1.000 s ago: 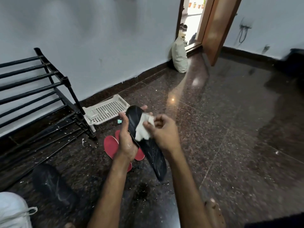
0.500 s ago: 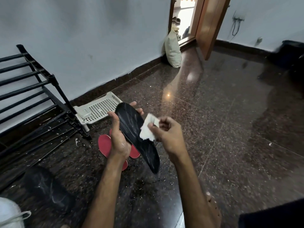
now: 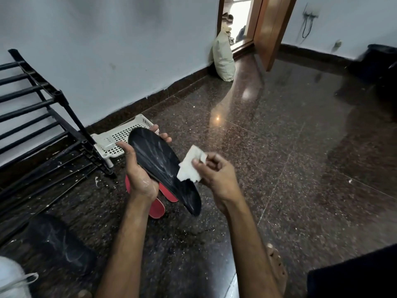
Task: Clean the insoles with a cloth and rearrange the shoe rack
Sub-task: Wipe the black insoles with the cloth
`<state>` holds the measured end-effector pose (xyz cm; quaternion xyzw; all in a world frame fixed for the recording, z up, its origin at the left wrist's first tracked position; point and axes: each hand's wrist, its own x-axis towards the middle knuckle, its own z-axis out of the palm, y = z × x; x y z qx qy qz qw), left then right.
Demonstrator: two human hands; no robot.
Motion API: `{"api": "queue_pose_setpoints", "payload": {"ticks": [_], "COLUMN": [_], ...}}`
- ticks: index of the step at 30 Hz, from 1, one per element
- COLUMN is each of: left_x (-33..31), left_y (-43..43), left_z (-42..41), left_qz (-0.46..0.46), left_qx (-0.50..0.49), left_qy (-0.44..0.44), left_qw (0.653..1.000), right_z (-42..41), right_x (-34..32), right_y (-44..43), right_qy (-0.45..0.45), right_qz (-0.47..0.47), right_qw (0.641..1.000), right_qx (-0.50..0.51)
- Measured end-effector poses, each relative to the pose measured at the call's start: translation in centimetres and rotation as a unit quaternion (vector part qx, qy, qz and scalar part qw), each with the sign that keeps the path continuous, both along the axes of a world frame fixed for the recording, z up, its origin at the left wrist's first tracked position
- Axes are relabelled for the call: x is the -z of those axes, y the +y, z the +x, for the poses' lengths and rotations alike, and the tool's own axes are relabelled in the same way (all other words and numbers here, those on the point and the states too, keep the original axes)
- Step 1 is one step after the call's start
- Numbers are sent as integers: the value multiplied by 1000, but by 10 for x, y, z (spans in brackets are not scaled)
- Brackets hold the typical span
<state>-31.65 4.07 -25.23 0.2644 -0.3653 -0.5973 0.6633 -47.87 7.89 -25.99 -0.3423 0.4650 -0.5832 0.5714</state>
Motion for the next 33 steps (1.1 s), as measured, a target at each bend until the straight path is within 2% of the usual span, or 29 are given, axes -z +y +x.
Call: {"api": "queue_pose_setpoints", "payload": {"ticks": [1,2,3,4,5,6,8,9,11,12,14,17,18,19,20,21,22,26,27,29,32,33], "left_x": [-1,-3,-5,-6,-6,-5,-5,-3,1,3,6,2,-2,-4,-4,-4,-3,3,3,3,4,4], "left_y": [-1,-2,-2,-2,-1,-1,1,2,5,6,9,17,19,20,20,18,16,5,5,5,10,12], "left_z": [1,2,3,4,6,8,11,10,5,3,-5,-21,-27,-30,-32,-30,-27,-6,-3,0,-7,-11], "left_qz": [0,-3,-6,-7,-6,-4,1,2,7,15,33,63,73,76,74,69,63,55,60,80,131,149], "left_qx": [-3,-5,-8,-11,-13,-14,-8,-2,11,17,33,69,72,73,68,57,41,16,25,53,82,92], "left_qy": [0,-2,-7,-12,-15,-20,-33,-37,-46,-51,-52,-44,-47,-51,-53,-50,-49,-54,-43,-18,-6,-9], "left_qw": [1000,1000,1000,1000,1000,1000,999,999,999,998,998,995,994,993,994,995,996,997,997,995,988,985], "right_z": [5,6,3,-4,-12,-21,-31,-33,-22,-12,9,36,40,41,38,30,19,-28,-37,-47,-34,-22], "right_x": [12,33,60,85,100,107,95,81,35,12,-30,-58,-57,-52,-45,-32,-17,51,58,51,2,-17], "right_y": [4,10,19,31,42,48,42,32,15,8,1,-5,-7,-9,-9,-7,-3,32,37,35,19,12], "right_qy": [56,184,338,470,530,541,503,448,228,129,30,-57,-11,127,287,421,501,596,598,581,470,450], "right_qz": [27,75,134,189,227,247,231,202,118,77,17,-26,-32,-34,-30,-12,19,251,273,255,88,22], "right_qw": [998,980,931,862,817,804,830,867,962,985,997,998,999,990,955,903,861,761,752,773,864,871], "right_qx": [-17,-31,-41,-26,-2,22,65,83,91,80,64,21,31,51,67,85,84,-47,-49,12,157,197]}}
